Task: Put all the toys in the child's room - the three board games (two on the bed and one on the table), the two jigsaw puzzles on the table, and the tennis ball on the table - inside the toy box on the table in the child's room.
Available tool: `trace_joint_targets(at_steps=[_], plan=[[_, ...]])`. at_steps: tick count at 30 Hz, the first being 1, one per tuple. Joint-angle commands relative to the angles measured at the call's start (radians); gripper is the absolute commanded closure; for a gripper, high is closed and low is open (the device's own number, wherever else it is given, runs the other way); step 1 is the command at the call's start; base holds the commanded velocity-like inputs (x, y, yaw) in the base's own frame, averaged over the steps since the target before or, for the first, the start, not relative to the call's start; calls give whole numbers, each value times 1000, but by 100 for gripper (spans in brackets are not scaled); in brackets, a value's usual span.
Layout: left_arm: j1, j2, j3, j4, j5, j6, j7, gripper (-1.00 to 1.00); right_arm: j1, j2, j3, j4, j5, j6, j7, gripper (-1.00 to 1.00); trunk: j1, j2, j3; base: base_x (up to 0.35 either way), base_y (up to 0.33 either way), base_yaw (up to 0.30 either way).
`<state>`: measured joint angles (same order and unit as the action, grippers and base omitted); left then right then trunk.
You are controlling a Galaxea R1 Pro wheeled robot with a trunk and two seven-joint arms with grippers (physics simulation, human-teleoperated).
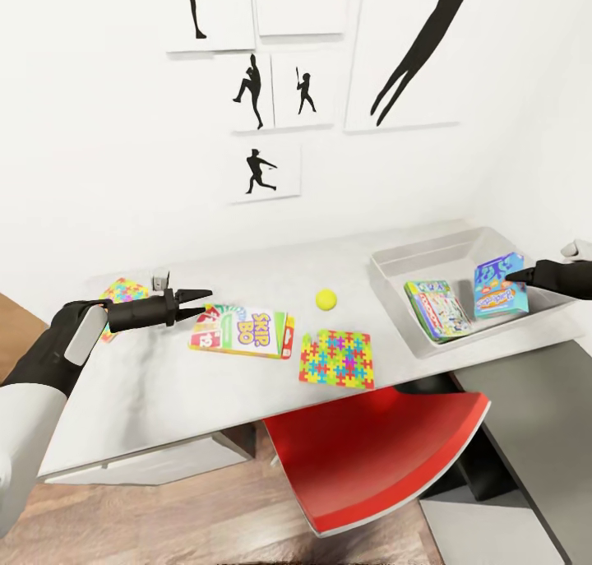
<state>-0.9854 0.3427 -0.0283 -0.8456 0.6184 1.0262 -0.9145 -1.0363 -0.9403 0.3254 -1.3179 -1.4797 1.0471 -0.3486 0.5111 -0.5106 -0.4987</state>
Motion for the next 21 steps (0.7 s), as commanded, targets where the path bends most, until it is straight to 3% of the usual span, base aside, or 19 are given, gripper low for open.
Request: trace_joint_targets(at_steps=[1,21], plan=[[-1,1,-2,0,1,3,-3,-100,-2,-1,-1,0,-11,0,-10,100,0,-2,-3,0,0,0],[-1,1,-3,0,1,4,-4,-100,-2,2,-14,-1,-13,0,-10,100,0,-2,-9,27,0,0]])
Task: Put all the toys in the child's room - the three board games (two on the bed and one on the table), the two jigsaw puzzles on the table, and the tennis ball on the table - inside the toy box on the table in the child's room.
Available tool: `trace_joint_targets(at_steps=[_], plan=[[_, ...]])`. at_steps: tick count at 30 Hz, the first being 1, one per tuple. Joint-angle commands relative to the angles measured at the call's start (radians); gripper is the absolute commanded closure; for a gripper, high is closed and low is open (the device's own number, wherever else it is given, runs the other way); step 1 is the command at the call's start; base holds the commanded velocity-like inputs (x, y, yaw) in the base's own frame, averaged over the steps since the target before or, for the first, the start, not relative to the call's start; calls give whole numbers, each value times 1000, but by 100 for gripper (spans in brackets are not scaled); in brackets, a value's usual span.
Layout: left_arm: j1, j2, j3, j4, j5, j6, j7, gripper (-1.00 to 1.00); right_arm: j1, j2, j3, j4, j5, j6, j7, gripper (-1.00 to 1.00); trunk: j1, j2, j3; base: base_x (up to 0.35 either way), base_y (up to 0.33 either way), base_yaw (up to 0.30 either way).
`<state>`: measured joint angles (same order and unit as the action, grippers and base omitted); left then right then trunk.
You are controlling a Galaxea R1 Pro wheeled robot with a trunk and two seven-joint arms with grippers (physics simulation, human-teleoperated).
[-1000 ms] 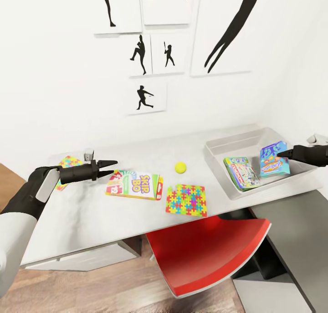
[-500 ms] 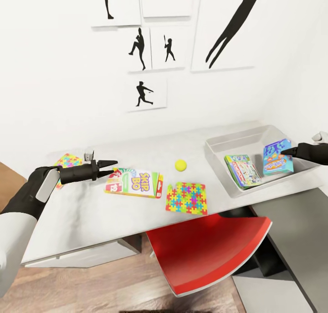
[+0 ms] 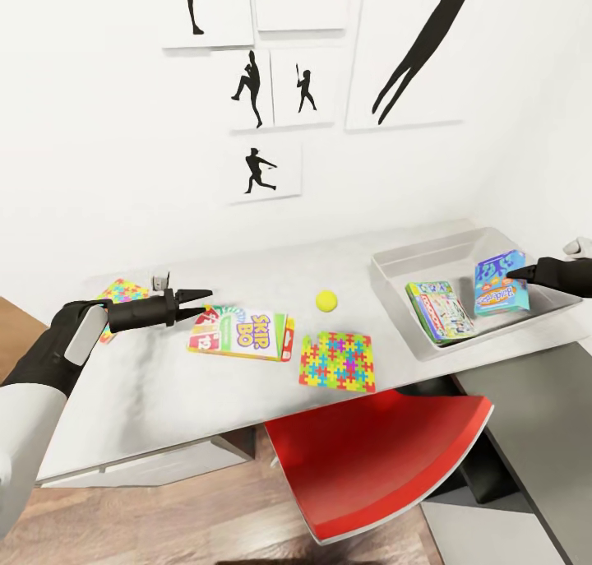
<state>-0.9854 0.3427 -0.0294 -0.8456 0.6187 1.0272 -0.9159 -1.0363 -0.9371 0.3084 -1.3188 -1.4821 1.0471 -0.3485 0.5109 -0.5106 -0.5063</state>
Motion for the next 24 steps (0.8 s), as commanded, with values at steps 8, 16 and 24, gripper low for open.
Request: trace_joint_targets(at_steps=[8,16,24], plan=[[-1,1,-1,0,1,4,-3,-100,-2,-1,3,0,-12,0,-10,100,0,-2,-1,22,0,0],[-1,0,-1,-25,1,5,-2,-100,-2,-3,3,0,-12,0,-10,100,0,-2,-3,1,0,0],[-1,-1,-3,-42,1,9,-1,-100,-2,-5,3,0,-18,0,-10,100,0,-2,-14,0,0,0]])
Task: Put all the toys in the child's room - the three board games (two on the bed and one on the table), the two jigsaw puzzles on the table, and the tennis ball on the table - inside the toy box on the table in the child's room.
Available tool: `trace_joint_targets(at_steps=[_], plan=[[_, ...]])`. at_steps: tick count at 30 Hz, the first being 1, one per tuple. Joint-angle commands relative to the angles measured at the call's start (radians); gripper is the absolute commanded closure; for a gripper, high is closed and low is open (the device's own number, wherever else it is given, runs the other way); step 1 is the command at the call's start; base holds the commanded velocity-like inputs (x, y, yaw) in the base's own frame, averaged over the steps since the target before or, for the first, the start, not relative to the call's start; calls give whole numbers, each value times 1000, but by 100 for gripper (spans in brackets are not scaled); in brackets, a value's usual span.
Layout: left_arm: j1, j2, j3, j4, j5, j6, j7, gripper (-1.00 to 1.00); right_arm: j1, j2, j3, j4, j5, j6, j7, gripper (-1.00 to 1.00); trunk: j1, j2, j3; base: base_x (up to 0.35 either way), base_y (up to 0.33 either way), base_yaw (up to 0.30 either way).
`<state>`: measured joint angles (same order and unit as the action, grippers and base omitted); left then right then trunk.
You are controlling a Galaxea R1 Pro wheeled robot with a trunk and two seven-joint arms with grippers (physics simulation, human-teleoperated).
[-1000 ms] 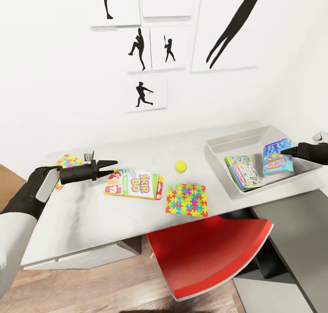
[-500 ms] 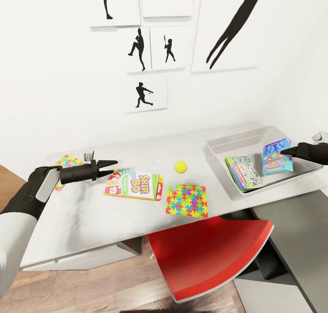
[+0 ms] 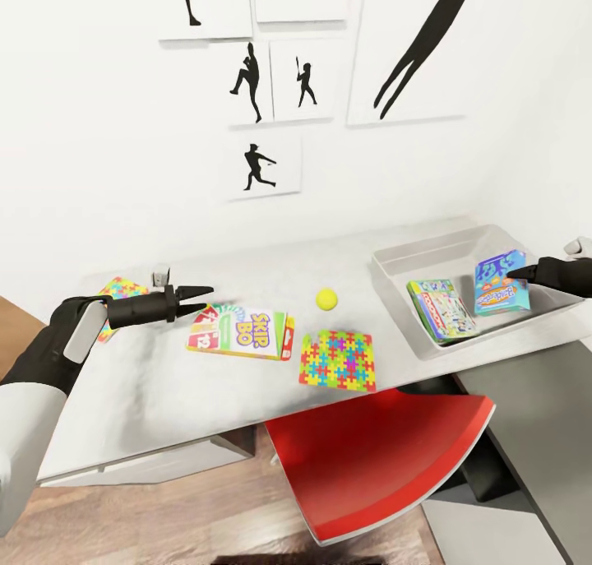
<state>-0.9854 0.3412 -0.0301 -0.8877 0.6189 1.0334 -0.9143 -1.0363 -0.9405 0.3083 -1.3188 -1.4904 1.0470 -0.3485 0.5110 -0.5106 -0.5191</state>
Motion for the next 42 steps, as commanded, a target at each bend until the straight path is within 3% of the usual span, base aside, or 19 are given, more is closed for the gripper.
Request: trace_joint_targets(at_steps=[1,12,42], plan=[[-1,1,-2,0,1,3,-3,-100,-2,-2,3,0,-16,0,-10,100,0,-2,-2,0,0,0],[-1,1,-2,0,1,4,-3,-100,-2,-4,-3,5,-60,0,-11,100,0,-2,-4,0,0,0],[0,-1,-2,0,1,2,-3,-100,-2,9,-7,6,-41,0,-19,100,0,-2,-4,0,0,0]])
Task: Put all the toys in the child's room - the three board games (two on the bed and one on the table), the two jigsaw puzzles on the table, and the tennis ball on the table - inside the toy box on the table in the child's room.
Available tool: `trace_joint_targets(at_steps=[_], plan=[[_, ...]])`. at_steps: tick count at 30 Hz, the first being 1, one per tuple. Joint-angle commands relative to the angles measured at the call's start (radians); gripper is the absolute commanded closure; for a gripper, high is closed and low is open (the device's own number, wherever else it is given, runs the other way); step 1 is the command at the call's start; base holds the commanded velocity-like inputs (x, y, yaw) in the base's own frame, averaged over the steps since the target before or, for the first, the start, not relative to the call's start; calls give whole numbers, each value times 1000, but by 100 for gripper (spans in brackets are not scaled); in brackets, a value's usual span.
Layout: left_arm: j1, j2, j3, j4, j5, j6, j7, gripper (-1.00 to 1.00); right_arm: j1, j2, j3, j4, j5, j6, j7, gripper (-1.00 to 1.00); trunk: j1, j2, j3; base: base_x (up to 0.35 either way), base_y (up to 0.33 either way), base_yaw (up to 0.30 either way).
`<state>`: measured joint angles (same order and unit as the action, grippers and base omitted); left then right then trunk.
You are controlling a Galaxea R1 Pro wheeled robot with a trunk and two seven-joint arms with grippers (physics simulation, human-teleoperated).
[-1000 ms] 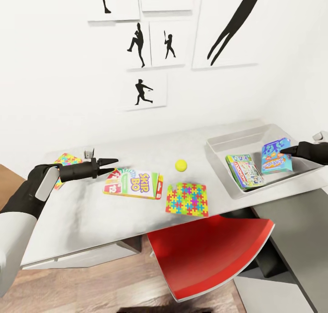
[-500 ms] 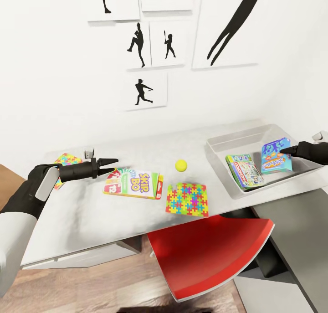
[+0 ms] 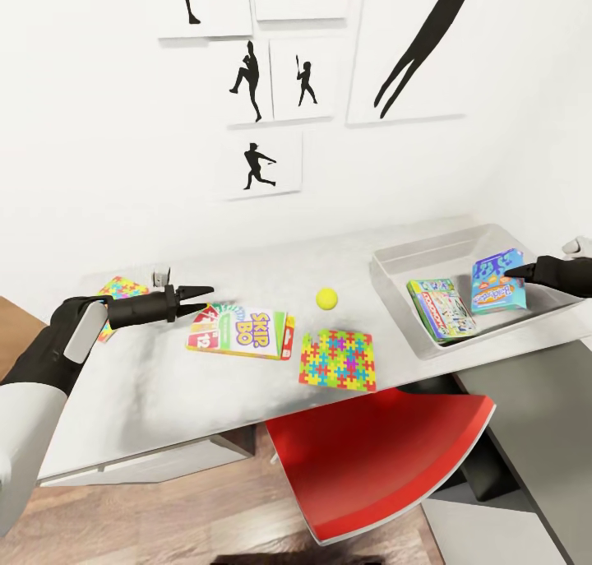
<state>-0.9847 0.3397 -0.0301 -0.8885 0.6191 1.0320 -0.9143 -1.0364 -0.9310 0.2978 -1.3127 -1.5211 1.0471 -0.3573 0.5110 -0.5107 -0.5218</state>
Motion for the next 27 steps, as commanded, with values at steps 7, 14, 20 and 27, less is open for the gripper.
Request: trace_joint_targets(at_steps=[7,14,20,27], plan=[[0,0,-4,0,-1,-2,-2,-100,-2,2,-32,-2,-10,0,-12,100,0,-2,-1,0,0,0],[0,0,-2,0,-1,-2,-2,-100,-2,4,-51,-2,-9,0,-12,100,0,-2,-1,0,0,0],[0,1,-2,0,0,-1,-3,-100,-2,5,-52,-2,-8,0,-12,100,0,-2,-1,0,0,0],[0,1,-2,-1,1,-1,-3,-100,-2,5,-67,-1,-8,0,-13,100,0,-2,-1,0,0,0]])
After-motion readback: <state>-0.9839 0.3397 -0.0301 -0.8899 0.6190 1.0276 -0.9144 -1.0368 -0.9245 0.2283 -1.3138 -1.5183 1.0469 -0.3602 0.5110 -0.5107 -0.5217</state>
